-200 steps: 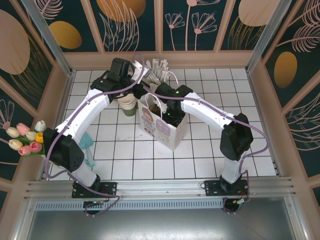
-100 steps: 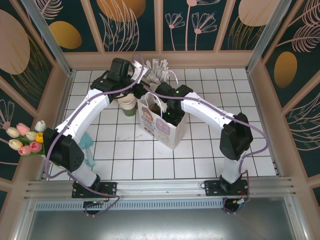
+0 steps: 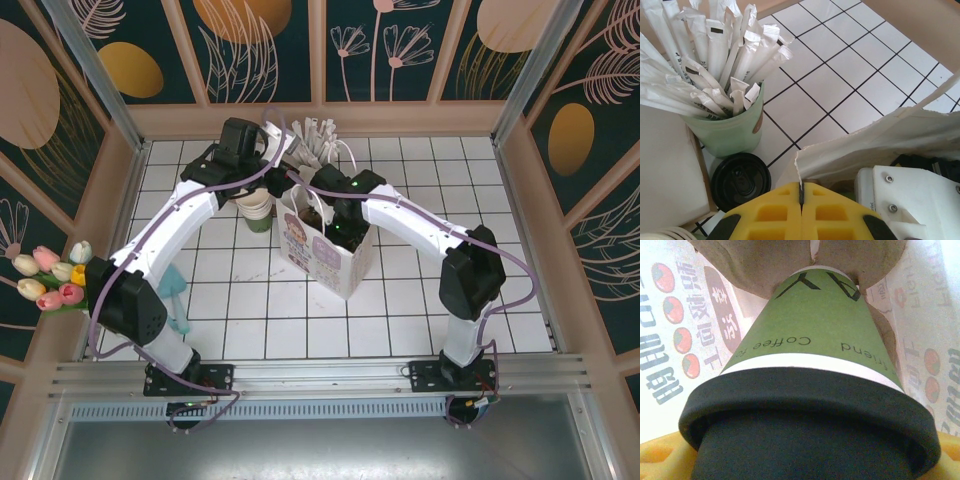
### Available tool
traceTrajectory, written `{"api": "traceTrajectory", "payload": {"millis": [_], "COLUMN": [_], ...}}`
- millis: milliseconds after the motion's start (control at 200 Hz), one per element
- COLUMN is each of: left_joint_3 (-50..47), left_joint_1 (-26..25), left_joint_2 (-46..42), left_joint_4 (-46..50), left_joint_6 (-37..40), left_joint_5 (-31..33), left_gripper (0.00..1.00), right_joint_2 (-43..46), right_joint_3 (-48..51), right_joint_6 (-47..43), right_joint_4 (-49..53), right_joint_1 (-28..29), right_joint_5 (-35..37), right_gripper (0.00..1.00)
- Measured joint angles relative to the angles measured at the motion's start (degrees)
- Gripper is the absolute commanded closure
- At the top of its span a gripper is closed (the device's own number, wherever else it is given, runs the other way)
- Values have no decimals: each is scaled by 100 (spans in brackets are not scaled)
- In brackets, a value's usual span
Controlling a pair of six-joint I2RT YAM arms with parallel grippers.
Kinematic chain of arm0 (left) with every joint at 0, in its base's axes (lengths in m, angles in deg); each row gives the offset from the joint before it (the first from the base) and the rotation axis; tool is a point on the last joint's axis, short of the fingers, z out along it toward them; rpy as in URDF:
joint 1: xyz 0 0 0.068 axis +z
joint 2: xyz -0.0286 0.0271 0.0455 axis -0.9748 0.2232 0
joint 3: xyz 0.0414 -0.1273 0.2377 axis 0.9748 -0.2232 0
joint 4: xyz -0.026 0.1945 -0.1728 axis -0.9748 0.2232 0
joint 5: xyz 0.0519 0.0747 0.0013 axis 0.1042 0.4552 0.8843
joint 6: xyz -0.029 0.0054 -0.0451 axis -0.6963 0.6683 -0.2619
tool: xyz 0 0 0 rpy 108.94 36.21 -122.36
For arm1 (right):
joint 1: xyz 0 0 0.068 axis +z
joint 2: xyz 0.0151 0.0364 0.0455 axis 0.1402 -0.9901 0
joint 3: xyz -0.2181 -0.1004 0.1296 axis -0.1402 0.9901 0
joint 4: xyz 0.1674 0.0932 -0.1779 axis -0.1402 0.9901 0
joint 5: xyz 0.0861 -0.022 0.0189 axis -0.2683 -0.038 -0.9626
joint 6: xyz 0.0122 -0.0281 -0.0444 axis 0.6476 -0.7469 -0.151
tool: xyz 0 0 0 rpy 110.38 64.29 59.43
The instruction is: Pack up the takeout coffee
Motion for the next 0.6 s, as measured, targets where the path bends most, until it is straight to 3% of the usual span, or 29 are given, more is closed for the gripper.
{"api": "traceTrajectory", "payload": {"millis": [600], "left_joint_3": [-92], "left_joint_1": [0], "left_joint_2": [-28], "left_joint_4": [-151], "left_joint_6": [-63], "left_joint_5": [33], "left_gripper": [100], "right_joint_2": [-195], "right_joint_3": [-444], "right_joint_6": [291], "right_joint_4": [404], "right_joint_1": [-2], "right_joint_5": [0], "right_gripper": [41]}}
